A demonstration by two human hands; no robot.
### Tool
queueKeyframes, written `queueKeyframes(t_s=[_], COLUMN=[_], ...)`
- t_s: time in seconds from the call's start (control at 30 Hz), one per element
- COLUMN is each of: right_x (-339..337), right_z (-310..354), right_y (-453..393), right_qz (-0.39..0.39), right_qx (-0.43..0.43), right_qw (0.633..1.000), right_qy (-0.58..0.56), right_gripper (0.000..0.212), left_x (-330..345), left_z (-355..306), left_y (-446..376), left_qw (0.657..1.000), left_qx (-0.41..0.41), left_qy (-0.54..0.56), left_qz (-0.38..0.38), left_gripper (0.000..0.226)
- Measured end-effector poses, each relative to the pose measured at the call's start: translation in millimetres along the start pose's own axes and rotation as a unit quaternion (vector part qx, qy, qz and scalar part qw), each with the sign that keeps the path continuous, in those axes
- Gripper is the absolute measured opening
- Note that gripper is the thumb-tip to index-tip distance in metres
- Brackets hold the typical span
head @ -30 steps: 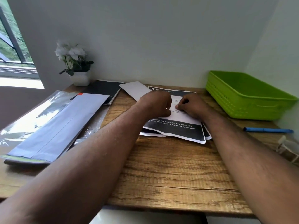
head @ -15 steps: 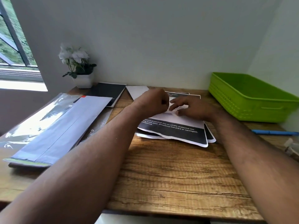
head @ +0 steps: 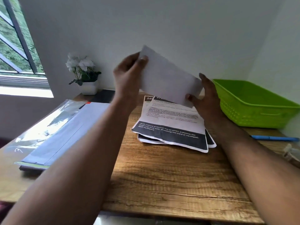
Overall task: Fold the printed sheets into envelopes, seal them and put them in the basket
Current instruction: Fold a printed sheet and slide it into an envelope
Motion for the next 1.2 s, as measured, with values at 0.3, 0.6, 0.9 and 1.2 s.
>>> queueKeyframes(t_s=[0.3, 0.6, 0.9, 1.2], right_x=[32.8, 39.4, 43.4, 52.4], right_z=[-18.4, -27.1, -22.5, -9.1], right_y=[18.4, 25.9, 27.3, 24.8], right_qz=[0.309, 0.394, 0.434, 0.413], right_qx=[0.088, 0.075, 0.065, 0.027], right_qw=[0.940, 0.888, 0.848, 0.865], right_qy=[0.116, 0.225, 0.296, 0.282], right_gripper=[0.039, 0.048, 0.065, 0.048], left_x=[-66.0, -56.4, -1.0, 45.6], left_z=[78.3, 81.7, 81.9, 117.2], left_y=[-8.4, -5.5, 23.1, 63.7], left_qw=[0.849, 0.744, 0.587, 0.599], left_qx=[-0.197, -0.175, -0.027, -0.061], left_qy=[-0.491, -0.641, -0.770, -0.676], left_qz=[-0.020, 0.071, 0.249, 0.425], left_gripper=[0.046, 0.034, 0.043, 0.055])
Point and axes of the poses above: each hand's wrist, its own y-axis away from the middle knuckle, its own x-axis out of the palm, z = x × y, the point moved 4 cm from there along -y, towards the middle knuckle, and after that the axes turned 3 degrees about -y, right-handed, at the moved point
